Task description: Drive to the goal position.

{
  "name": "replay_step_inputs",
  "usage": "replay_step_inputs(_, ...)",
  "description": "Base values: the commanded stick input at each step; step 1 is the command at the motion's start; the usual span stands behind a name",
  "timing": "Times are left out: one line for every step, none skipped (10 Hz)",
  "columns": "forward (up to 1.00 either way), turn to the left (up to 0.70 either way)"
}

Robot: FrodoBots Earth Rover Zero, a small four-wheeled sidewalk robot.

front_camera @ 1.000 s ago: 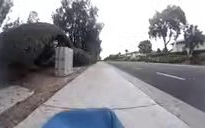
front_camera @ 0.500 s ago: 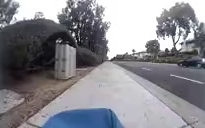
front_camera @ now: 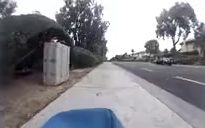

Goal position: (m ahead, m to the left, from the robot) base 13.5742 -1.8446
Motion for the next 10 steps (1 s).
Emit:
replay_step_inputs(1.00,0.00)
replay_step_inputs(1.00,0.00)
replay_step_inputs(1.00,0.00)
replay_step_inputs(1.00,0.00)
replay_step_inputs(1.00,0.00)
replay_step_inputs(1.00,0.00)
replay_step_inputs(1.00,0.00)
replay_step_inputs(1.00,0.00)
replay_step_inputs(1.00,0.00)
replay_step_inputs(1.00,0.00)
